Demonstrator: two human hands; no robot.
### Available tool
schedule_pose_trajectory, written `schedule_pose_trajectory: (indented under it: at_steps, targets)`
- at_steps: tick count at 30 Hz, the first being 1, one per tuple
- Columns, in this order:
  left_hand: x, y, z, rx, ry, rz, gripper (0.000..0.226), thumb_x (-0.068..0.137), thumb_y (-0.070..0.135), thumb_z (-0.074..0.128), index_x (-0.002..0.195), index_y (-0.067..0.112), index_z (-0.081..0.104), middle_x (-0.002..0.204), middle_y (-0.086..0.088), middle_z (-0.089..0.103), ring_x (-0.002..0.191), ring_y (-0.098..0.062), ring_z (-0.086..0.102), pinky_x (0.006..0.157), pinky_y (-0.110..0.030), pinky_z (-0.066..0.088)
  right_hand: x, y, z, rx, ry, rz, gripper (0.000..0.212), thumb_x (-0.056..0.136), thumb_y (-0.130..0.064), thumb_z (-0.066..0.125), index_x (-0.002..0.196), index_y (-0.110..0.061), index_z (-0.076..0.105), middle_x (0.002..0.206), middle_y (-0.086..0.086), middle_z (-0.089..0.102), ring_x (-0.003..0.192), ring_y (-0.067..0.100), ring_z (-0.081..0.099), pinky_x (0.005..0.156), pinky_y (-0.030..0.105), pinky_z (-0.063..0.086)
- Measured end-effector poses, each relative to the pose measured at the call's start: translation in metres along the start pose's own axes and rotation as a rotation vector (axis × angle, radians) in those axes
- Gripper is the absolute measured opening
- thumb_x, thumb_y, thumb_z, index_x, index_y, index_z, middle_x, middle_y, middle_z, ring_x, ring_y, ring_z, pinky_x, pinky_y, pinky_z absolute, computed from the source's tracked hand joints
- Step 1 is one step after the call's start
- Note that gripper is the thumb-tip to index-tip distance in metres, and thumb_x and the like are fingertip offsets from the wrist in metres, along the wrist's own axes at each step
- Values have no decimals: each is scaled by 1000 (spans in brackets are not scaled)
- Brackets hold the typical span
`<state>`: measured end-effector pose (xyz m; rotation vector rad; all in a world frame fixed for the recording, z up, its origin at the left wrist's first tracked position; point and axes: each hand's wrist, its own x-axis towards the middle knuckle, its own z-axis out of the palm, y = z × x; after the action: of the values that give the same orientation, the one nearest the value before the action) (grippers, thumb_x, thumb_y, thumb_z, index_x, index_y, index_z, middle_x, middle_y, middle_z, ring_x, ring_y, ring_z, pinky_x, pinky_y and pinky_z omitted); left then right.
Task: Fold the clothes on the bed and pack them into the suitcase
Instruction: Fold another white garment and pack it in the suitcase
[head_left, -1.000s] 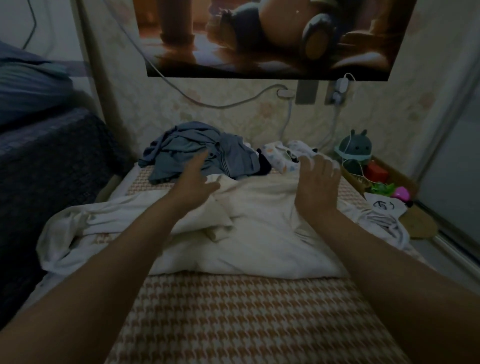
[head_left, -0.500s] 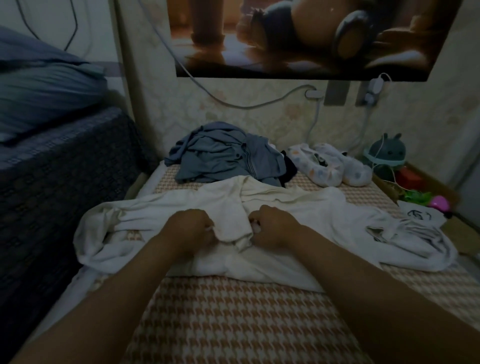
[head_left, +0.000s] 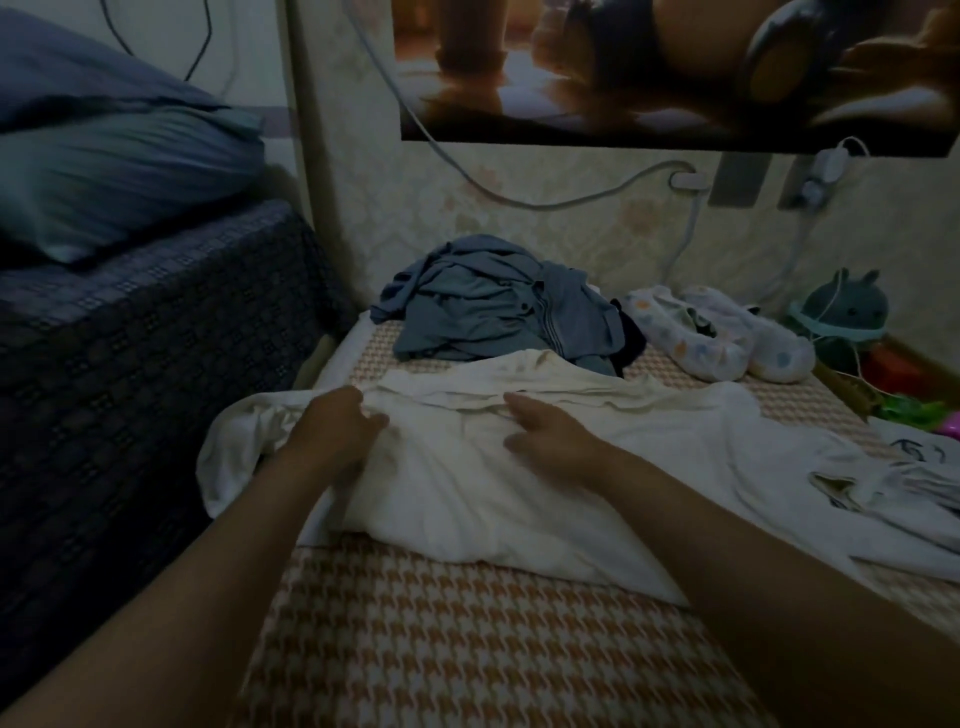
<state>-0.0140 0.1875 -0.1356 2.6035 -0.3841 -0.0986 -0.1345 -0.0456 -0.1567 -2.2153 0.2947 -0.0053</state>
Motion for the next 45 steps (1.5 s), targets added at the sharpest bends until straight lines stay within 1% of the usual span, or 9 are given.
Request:
schedule_pose_trajectory:
  at_steps: [5, 8, 14, 19, 26, 33, 36, 40, 45]
  targets:
    - [-37, -8, 1, 133, -211, -55, 67, 95, 53, 45, 145, 8, 38, 148, -14, 40, 130, -30, 43, 101, -34, 37, -21, -16, 27, -454, 29, -240, 54, 86, -36, 65, 137, -32, 49, 150, -2, 37, 140, 18, 29, 116, 34, 22]
    - [-60, -12, 1, 101, -136, 21, 35, 97, 36, 48, 103, 5, 63, 123, -19, 60, 98, -26, 59, 76, -29, 43, -52, -32, 38, -559, -5, -358, 59, 76, -53, 69, 130, -39, 53, 130, -3, 44, 121, 17, 40, 105, 34, 34]
    - [-81, -40, -4, 174, 3, 4, 55, 99, 31, 48, 142, -1, 34, 141, -22, 45, 128, -35, 46, 106, -39, 36, -101, -15, 39, -809, -208, -172, 83, 83, -36, 62, 152, -38, 15, 157, -2, 17, 141, 19, 21, 117, 34, 19]
    - [-100, -38, -7, 370, -76, 502, 44, 77, 33, 61, 119, 32, 45, 114, 5, 43, 108, -21, 43, 82, -34, 36, -124, -1, 40, -917, -62, -197, 68, 90, -19, 54, 151, -29, 27, 156, 7, 23, 139, 25, 30, 112, 35, 28]
    - [-107, -42, -6, 438, -218, 551, 20, 82, 4, 52, 88, 23, 49, 88, 9, 43, 88, -18, 49, 69, -26, 34, -135, -14, 40, -888, -128, -103, 60, 96, -16, 49, 150, -32, 29, 144, 11, 34, 127, 28, 43, 110, 30, 30]
    - [-135, -22, -41, 753, -556, 330, 30, 93, 22, 58, 118, 6, 60, 119, -16, 58, 108, -29, 57, 91, -31, 45, -173, -39, 42, -537, -290, -102, 59, 82, -5, 57, 130, -38, 59, 133, -10, 57, 114, 12, 54, 99, 24, 45]
    - [-148, -12, -38, 810, -753, 190, 38, 83, 11, 63, 121, 6, 63, 122, -13, 60, 101, -28, 61, 81, -33, 49, -190, -43, 42, -527, -395, -99, 50, 85, -15, 56, 131, -35, 59, 131, -7, 57, 111, 11, 54, 96, 22, 43]
    - [-162, 27, -27, 633, -676, 324, 28, 87, 19, 59, 112, 8, 66, 110, -8, 64, 92, -23, 62, 77, -29, 47, -202, -23, 9, -399, -21, -9, 31, 91, -20, 54, 118, -25, 67, 129, -2, 59, 112, 11, 53, 95, 17, 38]
    - [-195, 92, 7, 320, -552, 648, 24, 85, 40, 66, 106, 28, 64, 109, 6, 62, 91, -13, 55, 80, -28, 48, -233, 36, -41, -808, 384, 350, 34, 96, -27, 41, 127, -15, 49, 133, 13, 43, 119, 31, 45, 96, 38, 39]
